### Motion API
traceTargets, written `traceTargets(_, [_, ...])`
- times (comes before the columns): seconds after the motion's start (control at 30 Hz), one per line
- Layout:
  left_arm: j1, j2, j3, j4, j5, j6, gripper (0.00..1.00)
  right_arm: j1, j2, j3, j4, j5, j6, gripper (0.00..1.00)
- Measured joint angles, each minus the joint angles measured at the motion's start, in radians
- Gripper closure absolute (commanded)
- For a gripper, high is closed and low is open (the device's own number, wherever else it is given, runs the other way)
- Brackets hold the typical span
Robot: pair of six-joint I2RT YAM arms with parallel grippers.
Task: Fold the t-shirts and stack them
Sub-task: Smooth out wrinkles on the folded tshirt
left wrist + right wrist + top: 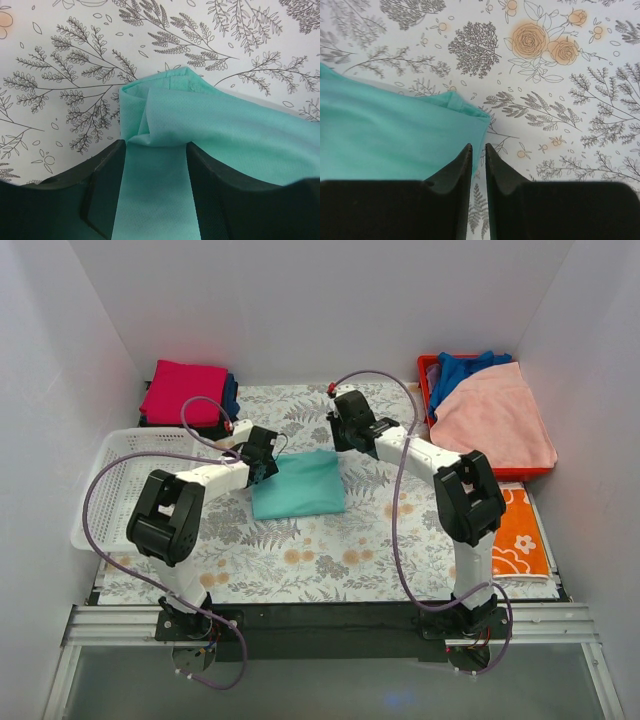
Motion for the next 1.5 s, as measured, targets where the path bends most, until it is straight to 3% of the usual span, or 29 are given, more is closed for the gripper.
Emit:
traceTargets(0.17, [0.0, -0.046, 0.0, -0.006, 0.003, 0.001, 0.49, 0.022, -0.122, -0.09, 0.032, -0.01, 0.004, 0.77])
traceTargets(0.37, [0.0, -0.105, 0.014, -0.011, 0.013, 0.005, 0.49, 0.053, -0.133, -0.135, 0.04, -0.039, 0.016, 0.77])
traceTargets(0.93, [0.0, 0.006, 0.068, -0.002, 0.045, 0.004, 0.49, 0.053, 0.014, -0.105, 0.04, -0.031, 0.027, 0.79])
traceTargets(1.23, [0.0, 0.082, 0.106, 0.005, -0.005, 0.003, 0.49, 0.026, 0.137, 0.036, 0.044, -0.014, 0.011, 0.79])
traceTargets(1.5, [0.024, 0.114, 0.118, -0.011, -0.069, -0.018, 0.49, 0.002, 0.176, 0.049, 0.066, -0.014, 0.007, 0.81])
